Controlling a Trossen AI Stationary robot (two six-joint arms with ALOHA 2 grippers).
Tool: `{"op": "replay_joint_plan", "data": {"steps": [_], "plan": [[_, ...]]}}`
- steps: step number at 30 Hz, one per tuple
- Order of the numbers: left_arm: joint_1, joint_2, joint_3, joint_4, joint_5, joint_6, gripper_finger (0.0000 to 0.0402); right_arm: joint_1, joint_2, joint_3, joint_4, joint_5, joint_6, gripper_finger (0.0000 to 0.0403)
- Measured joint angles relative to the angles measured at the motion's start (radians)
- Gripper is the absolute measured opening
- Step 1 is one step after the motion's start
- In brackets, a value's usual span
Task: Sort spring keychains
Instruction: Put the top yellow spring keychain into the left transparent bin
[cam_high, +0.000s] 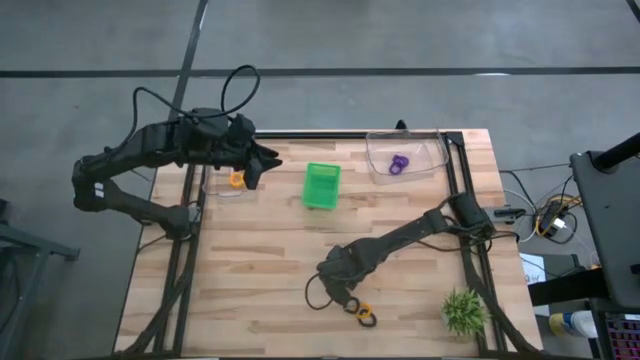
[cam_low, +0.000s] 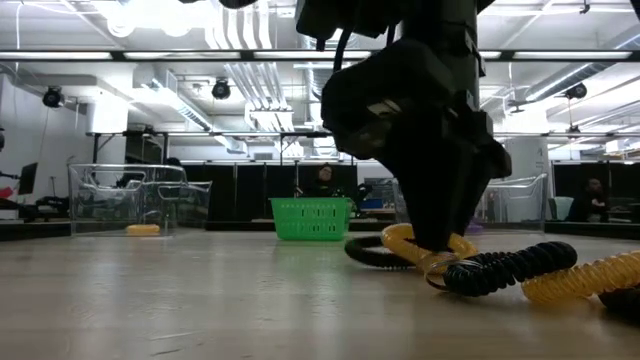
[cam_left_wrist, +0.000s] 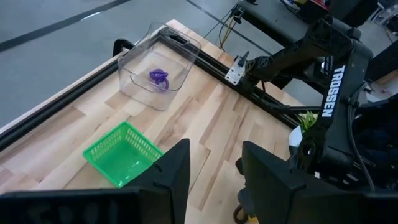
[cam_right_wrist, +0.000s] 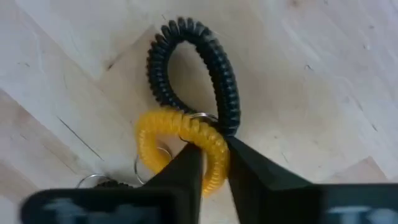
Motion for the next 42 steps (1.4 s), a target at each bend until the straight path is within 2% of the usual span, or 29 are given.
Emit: {"op": "replay_joint_plan", "data": {"steps": [3, 8, 11, 15, 24, 30, 34, 42], "plan": [[0.0, 0.0, 0.0, 0.002, 0.0, 0.0, 0.0138, 0.002, -0.018, 0.011, -0.009, -0.003, 0.003, 0.0024], [0.0, 0.0, 0.0, 0.003, 0.0, -0.001, 0.0138, 0.003, -0.069, 0.031, -0.016, 0.006, 0.024, 0.0022], [0.0, 0.0, 0.0, 0.003, -0.001, -0.001, 0.0138, 0.003, -0.111, 0.037, -0.017, 0.056, 0.044, 0.0021], [0.0, 0.0, -0.004, 0.006, 0.0, -0.007, 0.0138, 0.003, -0.198, 0.038, -0.009, 0.179, 0.086, 0.0019], [-0.01, 0.023, -0.016, 0.036, 0.006, -0.059, 0.0138, 0.0, -0.397, 0.04, -0.003, 0.593, 0.177, 0.0018], [-0.05, 0.073, -0.016, 0.107, 0.027, -0.067, 0.0138, -0.022, -0.477, 0.039, -0.006, 0.769, 0.187, 0.0018], [-0.091, 0.115, -0.016, 0.174, 0.03, -0.069, 0.0138, -0.057, -0.493, 0.039, -0.006, 0.818, 0.187, 0.0018], [-0.147, 0.201, -0.016, 0.219, 0.03, -0.079, 0.0138, -0.123, -0.497, 0.047, 0.001, 0.825, 0.157, 0.0019]]}}
